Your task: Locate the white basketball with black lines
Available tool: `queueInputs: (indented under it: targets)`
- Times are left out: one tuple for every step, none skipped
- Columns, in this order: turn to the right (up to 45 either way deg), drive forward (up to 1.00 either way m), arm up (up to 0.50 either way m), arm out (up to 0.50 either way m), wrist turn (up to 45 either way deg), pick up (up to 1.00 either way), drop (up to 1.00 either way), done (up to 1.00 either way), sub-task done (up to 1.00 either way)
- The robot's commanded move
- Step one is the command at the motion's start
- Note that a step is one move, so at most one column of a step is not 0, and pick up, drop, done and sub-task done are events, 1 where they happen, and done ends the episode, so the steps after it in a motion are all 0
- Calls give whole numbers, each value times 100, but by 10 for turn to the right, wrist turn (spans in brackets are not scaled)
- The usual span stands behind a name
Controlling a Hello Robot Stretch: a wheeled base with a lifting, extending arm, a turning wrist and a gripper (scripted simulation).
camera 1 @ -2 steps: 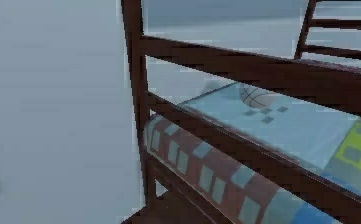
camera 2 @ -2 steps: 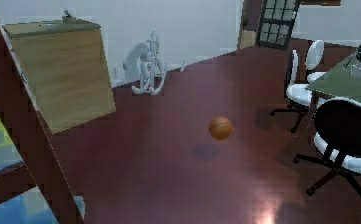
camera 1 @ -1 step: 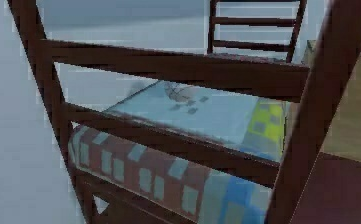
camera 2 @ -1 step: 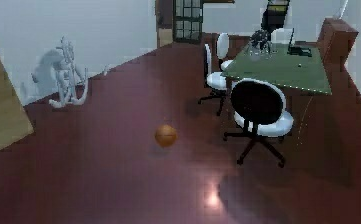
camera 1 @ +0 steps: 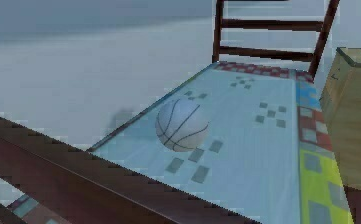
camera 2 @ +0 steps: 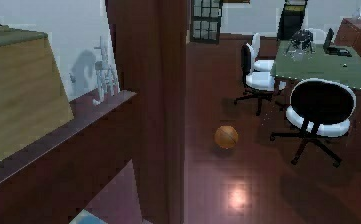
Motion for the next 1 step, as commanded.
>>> queueInputs:
  targets:
    - [0, 0, 0, 0, 0, 0, 0, 100, 0]
